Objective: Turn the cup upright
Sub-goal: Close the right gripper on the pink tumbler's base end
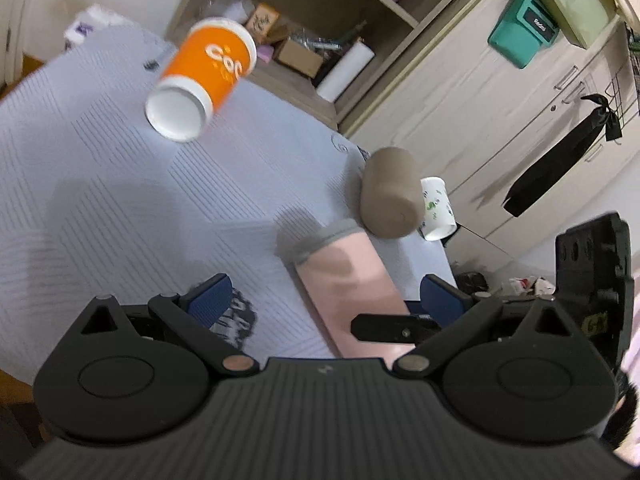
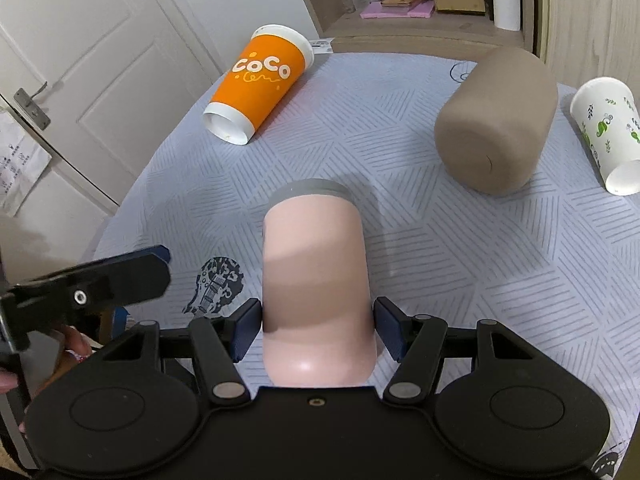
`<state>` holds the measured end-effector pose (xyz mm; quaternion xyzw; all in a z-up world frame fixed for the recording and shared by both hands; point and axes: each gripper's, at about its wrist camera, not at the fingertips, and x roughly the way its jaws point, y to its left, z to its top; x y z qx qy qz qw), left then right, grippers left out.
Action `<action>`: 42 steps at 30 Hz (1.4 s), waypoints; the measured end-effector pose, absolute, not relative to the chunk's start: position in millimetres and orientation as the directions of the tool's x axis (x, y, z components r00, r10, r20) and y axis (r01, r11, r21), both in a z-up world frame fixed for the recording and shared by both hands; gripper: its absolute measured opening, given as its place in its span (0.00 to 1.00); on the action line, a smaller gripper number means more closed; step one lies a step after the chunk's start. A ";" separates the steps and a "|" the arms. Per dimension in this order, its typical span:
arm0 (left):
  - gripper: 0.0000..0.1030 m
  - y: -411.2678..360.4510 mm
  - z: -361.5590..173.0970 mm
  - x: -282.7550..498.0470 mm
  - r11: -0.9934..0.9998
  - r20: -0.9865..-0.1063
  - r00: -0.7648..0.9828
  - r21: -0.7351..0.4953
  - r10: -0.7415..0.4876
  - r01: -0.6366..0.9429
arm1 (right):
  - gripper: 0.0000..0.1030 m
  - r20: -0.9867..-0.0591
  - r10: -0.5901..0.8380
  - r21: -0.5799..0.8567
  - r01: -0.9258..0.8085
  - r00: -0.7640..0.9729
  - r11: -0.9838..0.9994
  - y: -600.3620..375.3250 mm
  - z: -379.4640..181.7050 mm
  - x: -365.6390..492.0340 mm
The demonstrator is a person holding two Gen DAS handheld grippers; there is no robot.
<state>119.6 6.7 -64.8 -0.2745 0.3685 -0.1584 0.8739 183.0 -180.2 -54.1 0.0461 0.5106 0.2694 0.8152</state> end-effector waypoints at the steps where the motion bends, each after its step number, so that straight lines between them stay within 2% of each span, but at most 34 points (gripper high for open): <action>1: 0.98 4.9 -66.1 123.3 0.790 -0.558 0.671 -0.609 -0.489 0.069 | 0.71 -0.802 0.499 0.362 -0.397 0.329 0.844 -181.8 -54.4 182.6; 2: 0.98 2.7 -67.2 126.8 0.783 -0.558 0.664 -0.619 -0.497 0.065 | 0.74 -0.795 0.512 0.372 -0.405 0.325 0.835 -184.1 -53.8 181.2; 7: 0.97 -8.1 -76.3 145.2 0.745 -0.560 0.625 -0.665 -0.544 0.053 | 0.76 -0.773 0.539 0.378 -0.439 0.336 0.815 -193.3 -52.5 174.0; 11: 0.82 -19.8 -85.2 161.3 0.721 -0.570 0.589 -0.692 -0.573 0.031 | 0.76 -0.749 0.573 0.391 -0.477 0.332 0.788 -197.2 -49.7 169.9; 17: 0.82 -23.7 -101.5 171.9 0.681 -0.572 0.545 -0.733 -0.613 -0.003 | 0.76 -0.726 0.601 0.386 -0.527 0.333 0.757 -196.9 -42.5 169.2; 25: 0.81 -17.3 -109.1 179.3 0.665 -0.565 0.546 -0.746 -0.618 -0.019 | 0.76 -0.752 0.573 0.349 -0.541 0.325 0.765 -190.5 -46.2 171.2; 26: 0.80 -17.2 -109.4 180.3 0.667 -0.565 0.547 -0.745 -0.618 -0.016 | 0.76 -0.757 0.565 0.340 -0.541 0.327 0.769 -190.0 -45.8 171.6; 29: 0.67 -20.2 -110.1 182.1 0.697 -0.579 0.547 -0.717 -0.604 0.011 | 0.76 -0.771 0.545 0.320 -0.539 0.330 0.779 -187.0 -47.4 176.0; 36: 0.66 -25.3 -106.8 188.0 0.719 -0.590 0.537 -0.694 -0.603 0.046 | 0.76 -0.780 0.537 0.321 -0.531 0.322 0.784 -182.0 -51.6 183.5; 38: 0.66 -23.6 -107.8 189.8 0.711 -0.586 0.530 -0.702 -0.613 0.045 | 0.75 -0.790 0.525 0.318 -0.521 0.317 0.792 -180.1 -53.5 186.4; 40: 0.66 -21.0 -110.2 192.0 0.696 -0.580 0.522 -0.717 -0.626 0.040 | 0.66 -0.801 0.511 0.313 -0.508 0.312 0.802 -179.4 -55.8 189.1; 42: 0.66 -20.1 -110.9 192.6 0.692 -0.575 0.520 -0.721 -0.632 0.043 | 0.66 -0.800 0.523 0.343 -0.491 0.295 0.801 -181.0 -56.9 192.0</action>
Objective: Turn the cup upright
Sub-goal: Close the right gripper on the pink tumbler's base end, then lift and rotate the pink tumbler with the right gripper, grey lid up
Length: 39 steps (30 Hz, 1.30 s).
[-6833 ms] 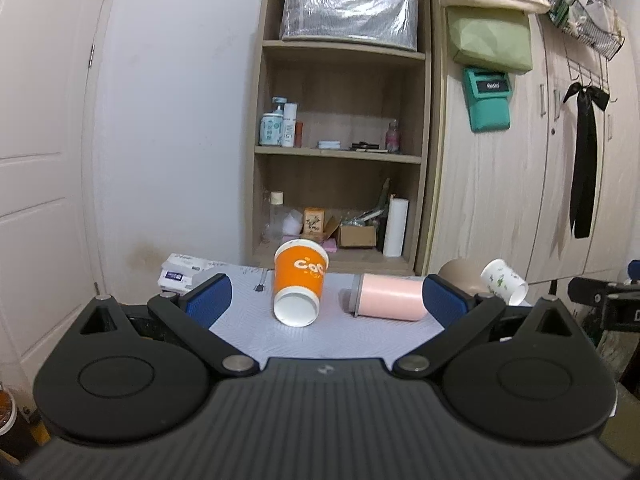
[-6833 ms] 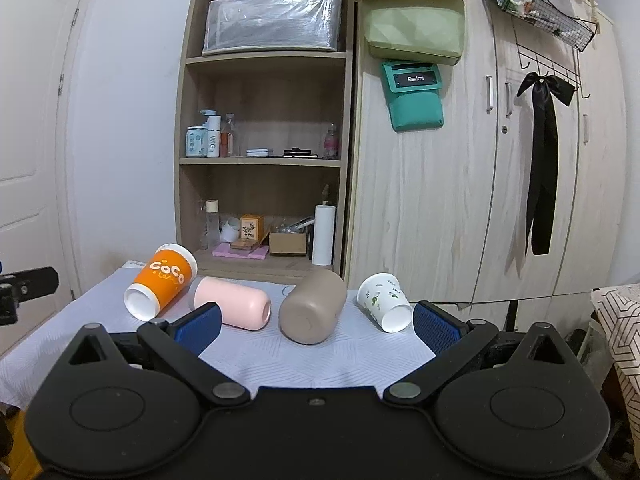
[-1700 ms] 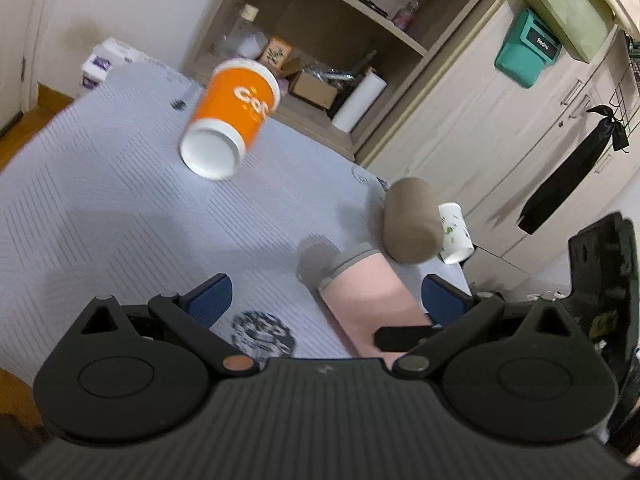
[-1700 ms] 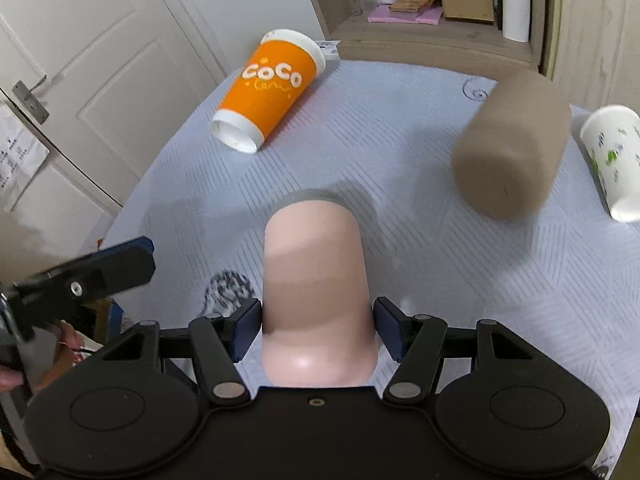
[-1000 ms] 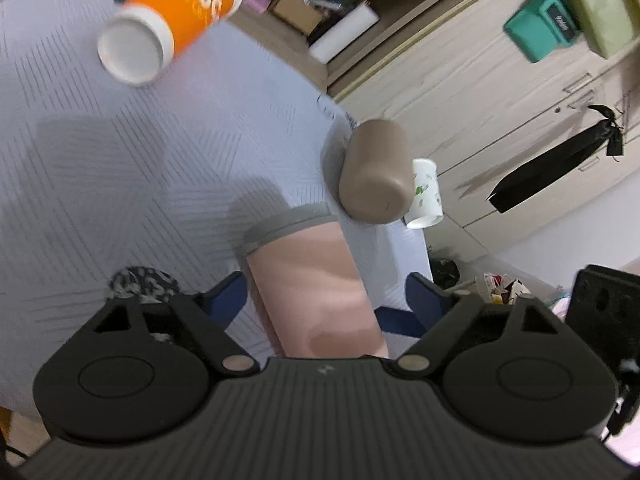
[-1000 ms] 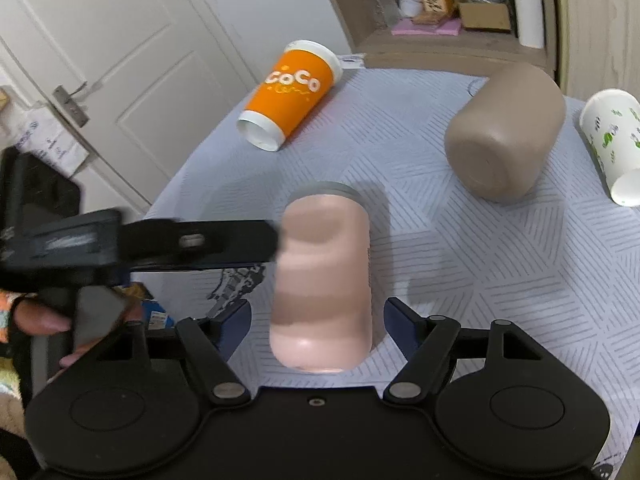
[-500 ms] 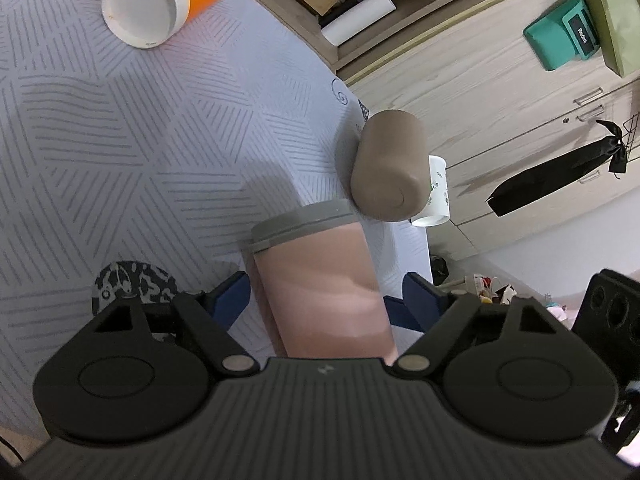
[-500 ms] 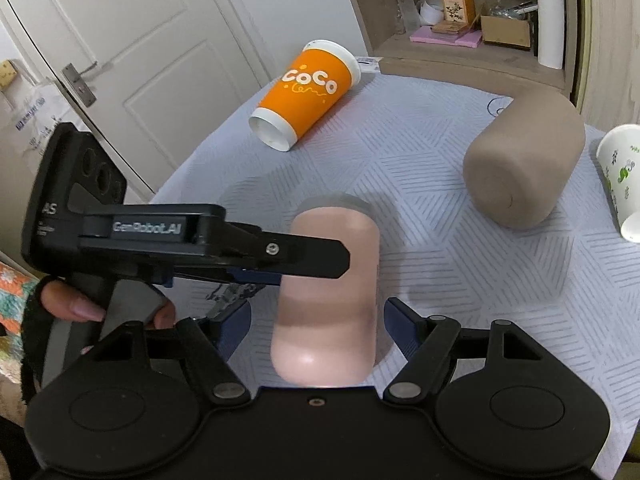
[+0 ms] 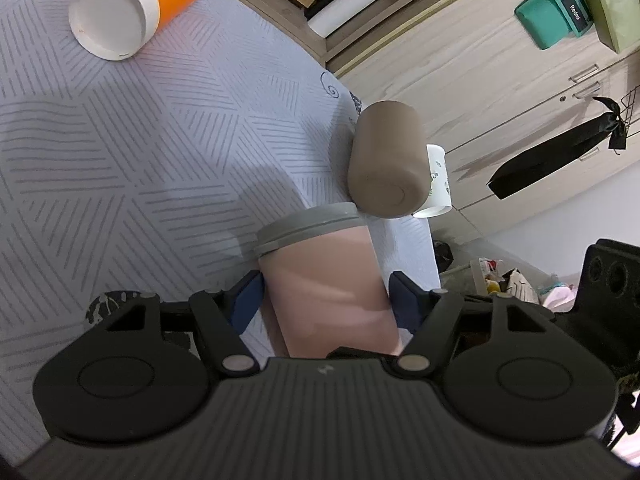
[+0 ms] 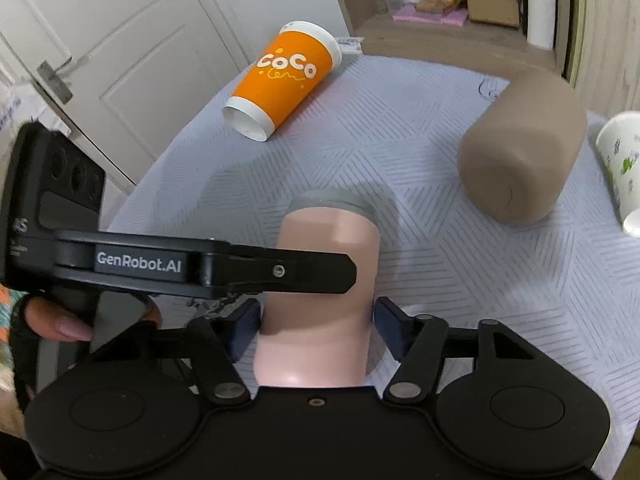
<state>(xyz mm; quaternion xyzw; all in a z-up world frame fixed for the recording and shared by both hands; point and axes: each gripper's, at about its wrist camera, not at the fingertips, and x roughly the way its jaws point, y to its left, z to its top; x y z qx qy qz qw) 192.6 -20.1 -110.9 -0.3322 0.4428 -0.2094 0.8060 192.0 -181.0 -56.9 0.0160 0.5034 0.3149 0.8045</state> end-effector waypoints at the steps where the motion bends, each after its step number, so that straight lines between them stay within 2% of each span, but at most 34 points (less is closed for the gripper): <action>1: 0.66 -20.2 -110.6 192.5 0.694 -0.574 0.520 -0.718 -0.632 0.050 | 0.66 -0.800 0.524 0.346 -0.488 0.293 0.801 -181.2 -57.4 192.1; 9: 0.63 -18.8 -91.2 170.9 0.748 -0.543 0.576 -0.633 -0.611 0.198 | 0.66 -0.781 0.526 0.316 -0.513 0.337 0.798 -176.4 -54.6 177.0; 16: 0.62 -12.6 -71.6 144.6 0.799 -0.512 0.634 -0.512 -0.579 0.316 | 0.66 -0.735 0.542 0.275 -0.552 0.407 0.787 -169.1 -47.4 149.7; 28: 0.59 -4.4 -44.7 130.0 0.847 -0.486 0.695 -0.339 -0.530 0.409 | 0.66 -0.671 0.521 0.120 -0.616 0.527 0.778 -143.6 -43.5 128.2; 39: 0.59 2.4 -38.0 156.7 0.868 -0.441 0.748 -0.248 -0.496 0.430 | 0.66 -0.581 0.431 -0.114 -0.594 0.691 0.797 -112.6 -49.7 141.2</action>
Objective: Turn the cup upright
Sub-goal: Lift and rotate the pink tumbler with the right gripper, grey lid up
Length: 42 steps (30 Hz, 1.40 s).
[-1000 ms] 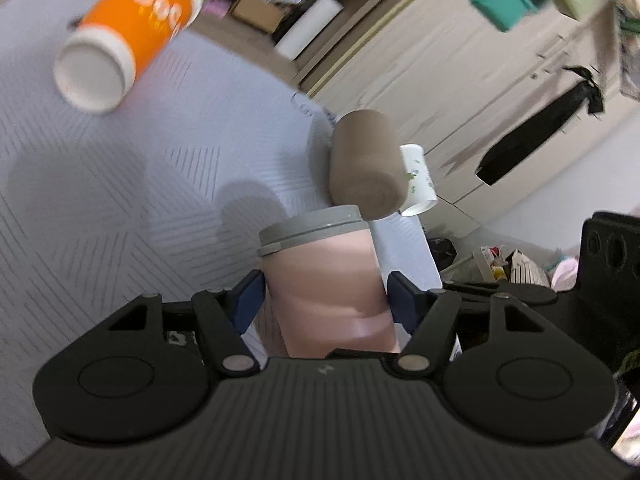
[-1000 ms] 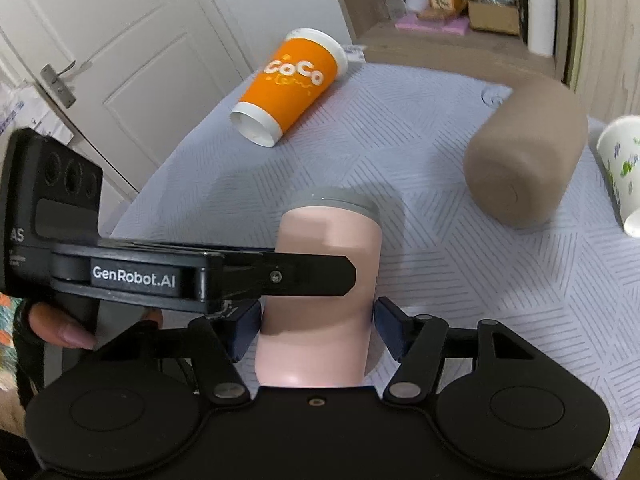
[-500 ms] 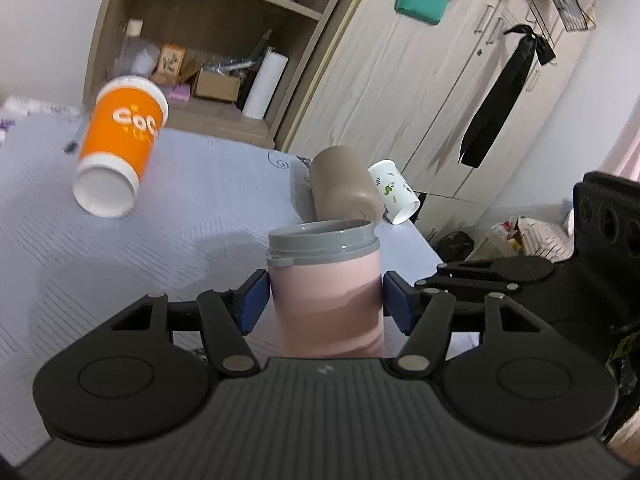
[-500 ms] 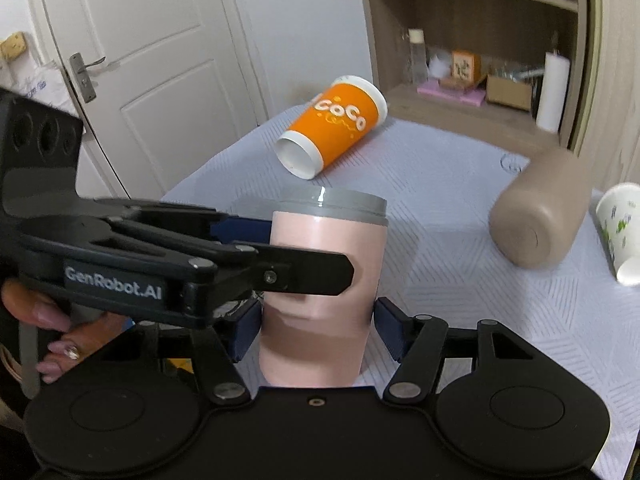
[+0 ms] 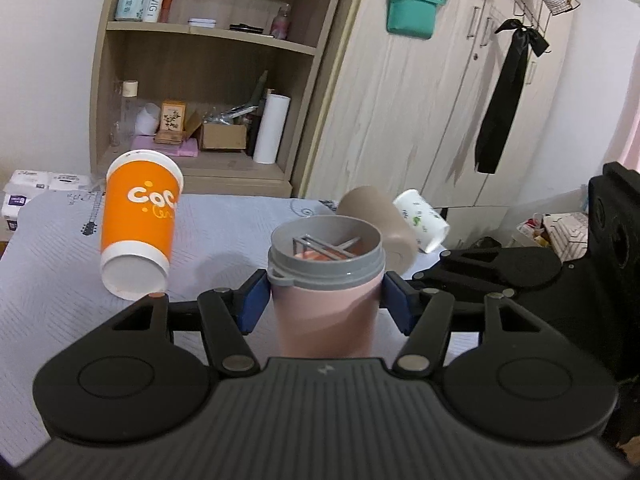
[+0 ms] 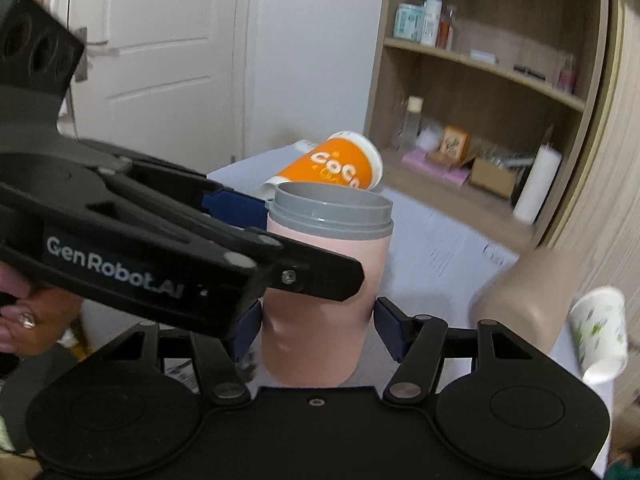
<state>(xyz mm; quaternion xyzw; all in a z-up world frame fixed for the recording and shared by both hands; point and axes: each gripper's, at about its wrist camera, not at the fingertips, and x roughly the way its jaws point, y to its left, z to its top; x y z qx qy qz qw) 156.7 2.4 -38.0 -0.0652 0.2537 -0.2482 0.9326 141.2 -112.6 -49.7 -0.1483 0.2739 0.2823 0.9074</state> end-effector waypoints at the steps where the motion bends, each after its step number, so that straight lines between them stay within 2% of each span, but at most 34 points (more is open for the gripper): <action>1: 0.59 3.2 -38.5 160.1 0.870 -0.439 0.751 -0.238 -0.492 0.431 | 0.66 -0.580 0.428 -0.119 -0.592 0.693 0.797 -110.4 -51.0 144.3; 4: 0.59 4.6 -40.0 171.9 0.870 -0.427 0.758 -0.224 -0.493 0.439 | 0.66 -0.571 0.435 -0.106 -0.588 0.696 0.802 -108.5 -54.3 157.9; 16: 0.59 -5.6 -35.8 226.8 0.859 -0.410 0.765 -0.103 -0.496 0.501 | 0.66 -0.479 0.377 -0.241 -0.532 0.792 0.812 -98.6 -66.1 205.0; 21: 0.59 -20.9 -35.4 239.9 0.852 -0.416 0.768 -0.037 -0.488 0.522 | 0.66 -0.452 0.325 -0.229 -0.460 0.831 0.858 -101.7 -70.3 220.5; 31: 0.62 -20.4 -43.7 253.4 0.840 -0.389 0.757 -0.095 -0.525 0.534 | 0.66 -0.454 0.309 -0.160 -0.418 0.835 0.894 -110.4 -76.8 237.1; 36: 0.72 -18.5 -46.7 254.3 0.852 -0.402 0.759 -0.124 -0.511 0.508 | 0.66 -0.454 0.307 -0.156 -0.414 0.836 0.897 -109.8 -76.8 236.4; 40: 0.81 -17.7 -46.3 243.8 0.866 -0.418 0.769 -0.101 -0.484 0.491 | 0.76 -0.453 0.298 -0.173 -0.410 0.841 0.896 -107.6 -75.5 233.0; 42: 0.90 -15.7 -44.8 235.1 0.876 -0.416 0.780 -0.098 -0.467 0.472 | 0.76 -0.445 0.294 -0.184 -0.407 0.846 0.895 -107.3 -74.3 228.6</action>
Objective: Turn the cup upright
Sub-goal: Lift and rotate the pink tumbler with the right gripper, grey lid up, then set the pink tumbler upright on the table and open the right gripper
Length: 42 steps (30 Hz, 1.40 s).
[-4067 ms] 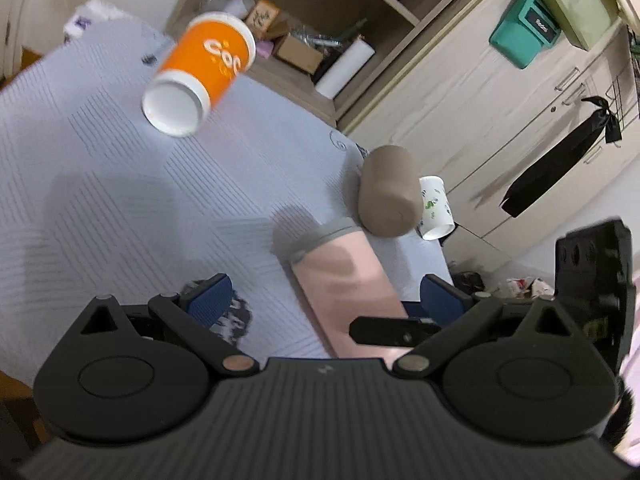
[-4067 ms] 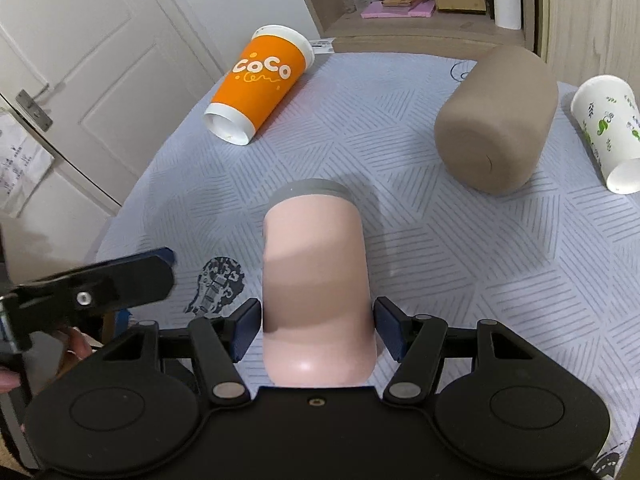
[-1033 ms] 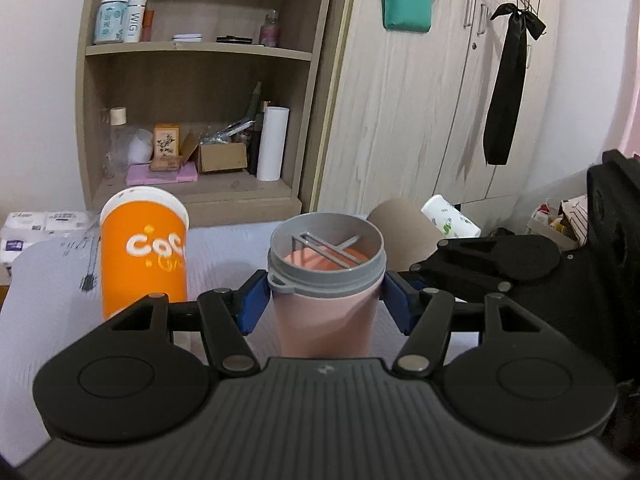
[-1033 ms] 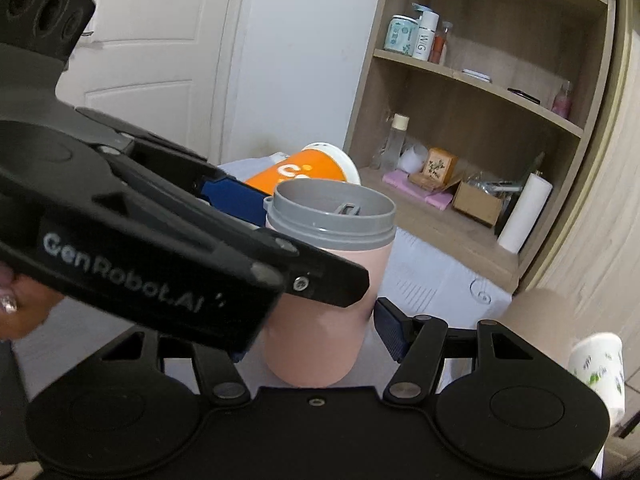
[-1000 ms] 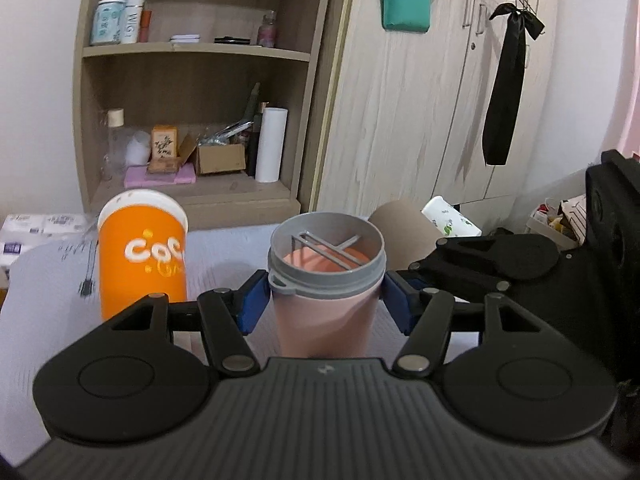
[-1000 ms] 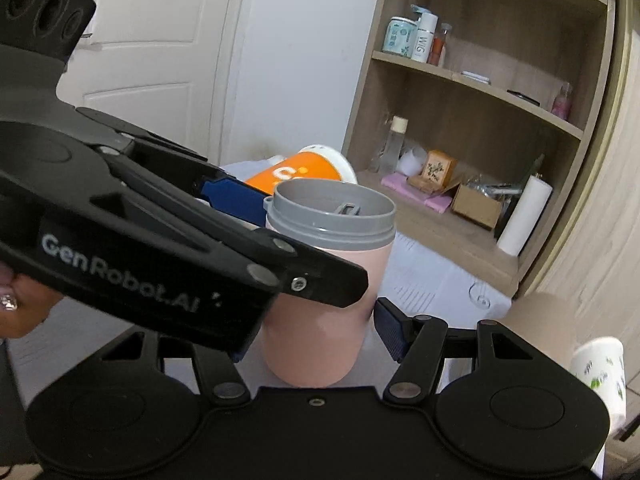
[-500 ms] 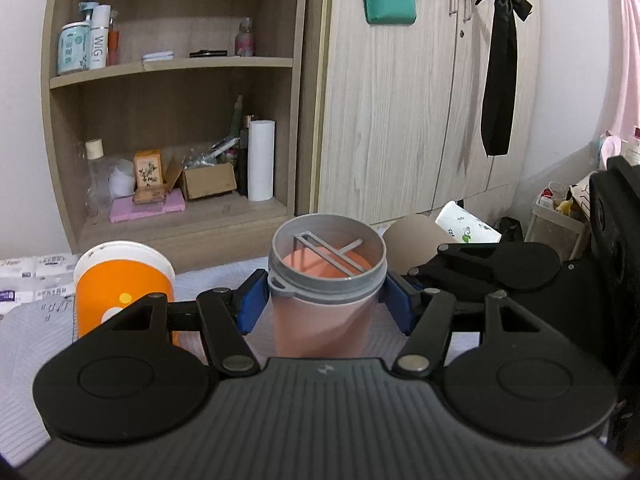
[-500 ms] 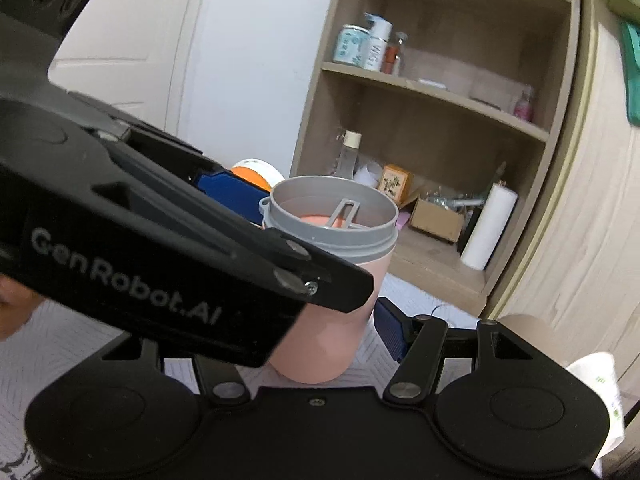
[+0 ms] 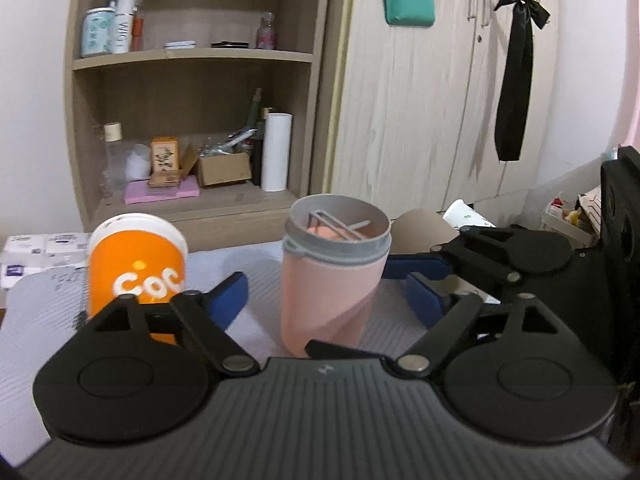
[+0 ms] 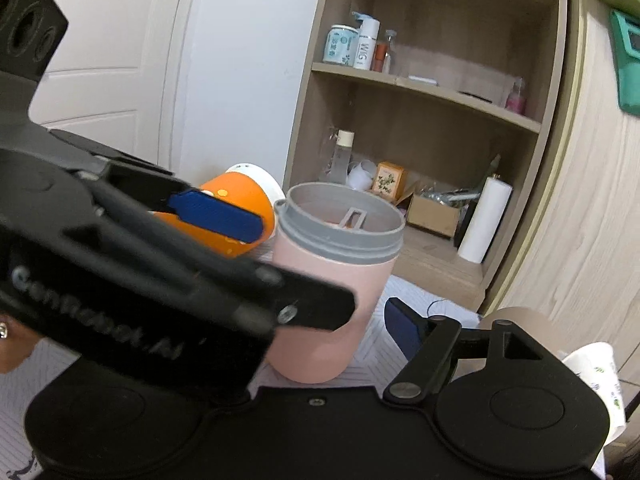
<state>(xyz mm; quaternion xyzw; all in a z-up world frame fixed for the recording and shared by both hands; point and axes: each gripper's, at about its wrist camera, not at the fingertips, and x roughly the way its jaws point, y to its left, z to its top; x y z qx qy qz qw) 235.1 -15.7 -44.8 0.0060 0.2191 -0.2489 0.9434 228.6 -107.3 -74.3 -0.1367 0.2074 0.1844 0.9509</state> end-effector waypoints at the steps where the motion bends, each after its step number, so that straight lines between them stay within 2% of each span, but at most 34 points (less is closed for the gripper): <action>1: 0.92 -14.5 -44.1 231.4 0.879 -0.416 0.783 -0.101 -0.463 0.466 | 0.77 -0.447 0.295 -0.181 -0.408 0.845 0.895 -107.8 -73.5 226.7; 5: 0.98 -8.8 -42.2 221.9 0.907 -0.462 0.783 -0.152 -0.416 0.392 | 0.78 -0.453 0.300 -0.152 -0.404 0.839 0.902 -112.0 -70.2 221.3; 8: 0.98 -2.5 -41.5 214.1 0.934 -0.495 0.792 -0.179 -0.357 0.309 | 0.78 -0.459 0.289 -0.137 -0.389 0.840 0.911 -116.7 -67.4 215.2; 12: 1.00 3.7 -35.5 195.0 0.961 -0.504 0.818 -0.150 -0.278 0.234 | 0.78 -0.500 0.321 -0.044 -0.393 0.805 0.918 -127.8 -62.4 201.6; 15: 1.00 3.7 -26.9 173.1 0.978 -0.480 0.852 -0.103 -0.211 0.184 | 0.78 -0.480 0.320 -0.039 -0.384 0.817 0.922 -131.7 -59.5 181.3; 20: 1.00 6.8 -13.4 134.8 0.983 -0.432 0.883 -0.076 -0.184 0.167 | 0.78 -0.432 0.301 -0.054 -0.357 0.850 0.932 -136.9 -45.4 144.2; 24: 1.00 14.5 -4.0 103.6 0.980 -0.356 0.914 -0.112 -0.196 0.167 | 0.78 -0.377 0.270 -0.100 -0.329 0.886 0.939 -137.8 -32.8 116.8; 30: 1.00 15.1 6.8 63.4 0.988 -0.250 0.957 -0.077 -0.146 0.131 | 0.79 -0.311 0.223 -0.116 -0.270 0.924 0.956 -139.0 -18.1 81.7; 35: 1.00 13.0 12.6 42.8 0.993 -0.224 0.968 -0.040 -0.114 0.108 | 0.82 -0.282 0.161 -0.107 -0.198 0.946 0.974 -141.8 -8.8 56.9; 42: 1.00 9.8 18.9 23.5 0.994 -0.239 0.965 -0.032 -0.106 0.101 | 0.85 -0.290 0.112 -0.085 -0.142 0.950 0.986 -147.1 -0.9 36.7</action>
